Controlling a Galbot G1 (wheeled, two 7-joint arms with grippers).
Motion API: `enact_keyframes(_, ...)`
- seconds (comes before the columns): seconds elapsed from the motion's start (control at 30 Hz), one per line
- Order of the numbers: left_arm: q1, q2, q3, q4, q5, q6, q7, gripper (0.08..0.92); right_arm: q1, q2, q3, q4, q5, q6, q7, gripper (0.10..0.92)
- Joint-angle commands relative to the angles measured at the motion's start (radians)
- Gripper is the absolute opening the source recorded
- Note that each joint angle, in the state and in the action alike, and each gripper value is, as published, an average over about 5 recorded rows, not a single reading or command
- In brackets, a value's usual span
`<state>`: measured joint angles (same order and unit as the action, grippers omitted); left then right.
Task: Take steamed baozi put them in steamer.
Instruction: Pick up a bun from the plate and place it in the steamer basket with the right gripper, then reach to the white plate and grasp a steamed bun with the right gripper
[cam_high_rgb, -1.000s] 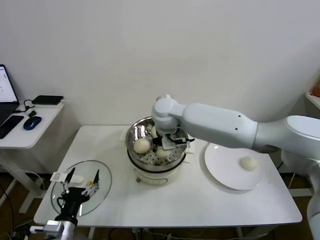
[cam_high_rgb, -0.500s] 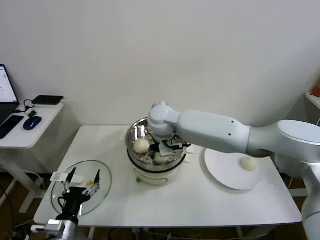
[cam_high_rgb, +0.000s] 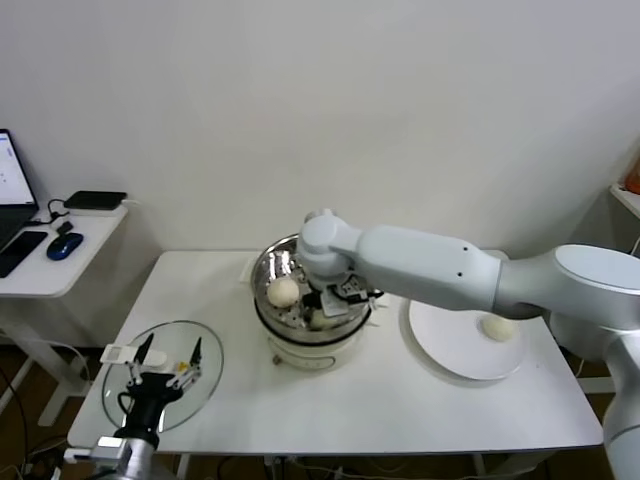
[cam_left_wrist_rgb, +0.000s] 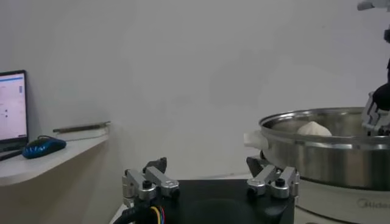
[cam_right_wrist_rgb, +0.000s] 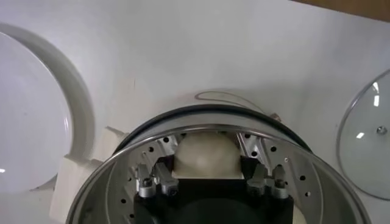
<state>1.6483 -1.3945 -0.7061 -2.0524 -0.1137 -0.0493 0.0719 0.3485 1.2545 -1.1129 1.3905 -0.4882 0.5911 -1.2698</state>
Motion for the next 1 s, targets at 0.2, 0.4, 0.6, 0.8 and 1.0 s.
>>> enact_keyframes(0.2, 0.003, -0.001, -0.003, -0.004, 0.0, 0.0, -0.001, 0.823, -0.004, 0.004, 0.012, -0.004, -0.015, 0.02, 0.014, 0.811)
enact_keyframes(0.4, 0.003, -0.001, -0.002, -0.004, -0.001, 0.0, -0.002, 0.823, 0.019, 0.0, 0.025, -0.008, -0.01, 0.041, 0.013, 0.822)
enact_keyframes(0.6, -0.001, -0.001, 0.0, -0.006, -0.002, 0.003, -0.002, 0.823, 0.061, -0.019, 0.034, -0.001, 0.014, 0.067, 0.006, 0.823)
enact_keyframes(0.8, -0.002, -0.004, 0.0, -0.007, -0.004, 0.002, -0.003, 0.823, 0.125, -0.074, 0.044, 0.019, 0.06, 0.075, 0.004, 0.823)
enact_keyframes(1.0, -0.002, 0.0, 0.002, -0.009, -0.01, 0.001, -0.004, 0.823, 0.247, -0.2, 0.017, 0.001, 0.257, -0.063, 0.008, 0.823)
